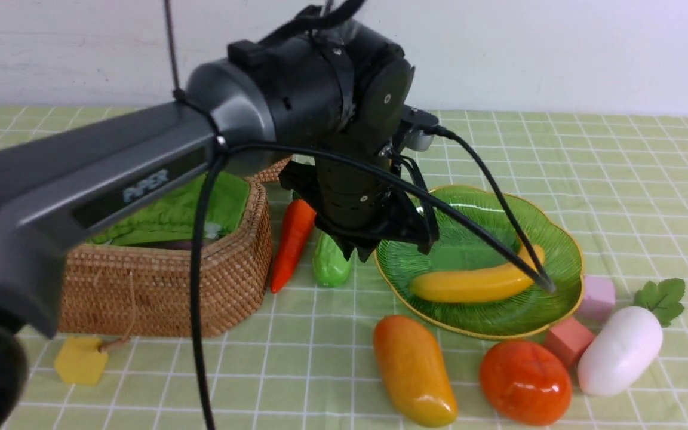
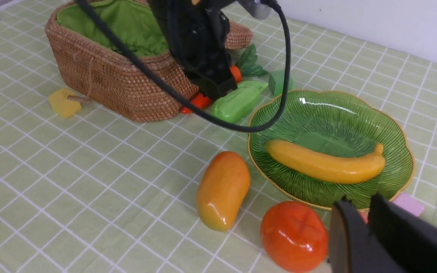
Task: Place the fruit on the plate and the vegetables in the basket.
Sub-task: Take a chayote with your left arm and place it on the basket on the left.
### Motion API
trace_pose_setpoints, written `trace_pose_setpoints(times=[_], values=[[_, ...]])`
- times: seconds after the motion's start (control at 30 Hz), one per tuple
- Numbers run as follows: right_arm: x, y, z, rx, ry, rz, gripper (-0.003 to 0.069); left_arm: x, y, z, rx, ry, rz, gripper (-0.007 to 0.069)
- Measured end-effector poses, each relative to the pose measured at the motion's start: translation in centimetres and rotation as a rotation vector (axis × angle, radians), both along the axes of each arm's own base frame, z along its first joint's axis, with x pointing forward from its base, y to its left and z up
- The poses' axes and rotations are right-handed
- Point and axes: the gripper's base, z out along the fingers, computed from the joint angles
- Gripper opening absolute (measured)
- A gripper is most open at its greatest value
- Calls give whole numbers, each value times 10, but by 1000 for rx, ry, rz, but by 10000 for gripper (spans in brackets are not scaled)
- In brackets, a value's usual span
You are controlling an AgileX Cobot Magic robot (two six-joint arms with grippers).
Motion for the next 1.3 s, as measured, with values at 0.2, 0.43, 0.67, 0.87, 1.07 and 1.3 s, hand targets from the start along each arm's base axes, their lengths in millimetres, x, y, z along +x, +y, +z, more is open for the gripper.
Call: trace_pose_setpoints(times=[0.2, 0.43, 0.67, 0.87, 1.07, 1.3], values=[[0, 0, 0, -6, -1, -3, 90, 45, 9, -33, 17, 8, 80, 398], [1, -1, 0, -16, -4, -9, 94, 60, 5, -60, 22, 3, 80, 486], [1, -1, 0, -15, -6, -10, 98, 65, 5, -74, 58, -11, 60, 488], [1, -1, 0, -15, -6, -10, 102, 69, 6, -83, 94, -26, 51, 488], [1, -1, 0, -15, -6, -10, 102, 71, 4, -86, 94, -41, 46, 488], [1, -1, 0, -15, -6, -10, 104, 73, 3, -85, 70, -58, 68, 489]])
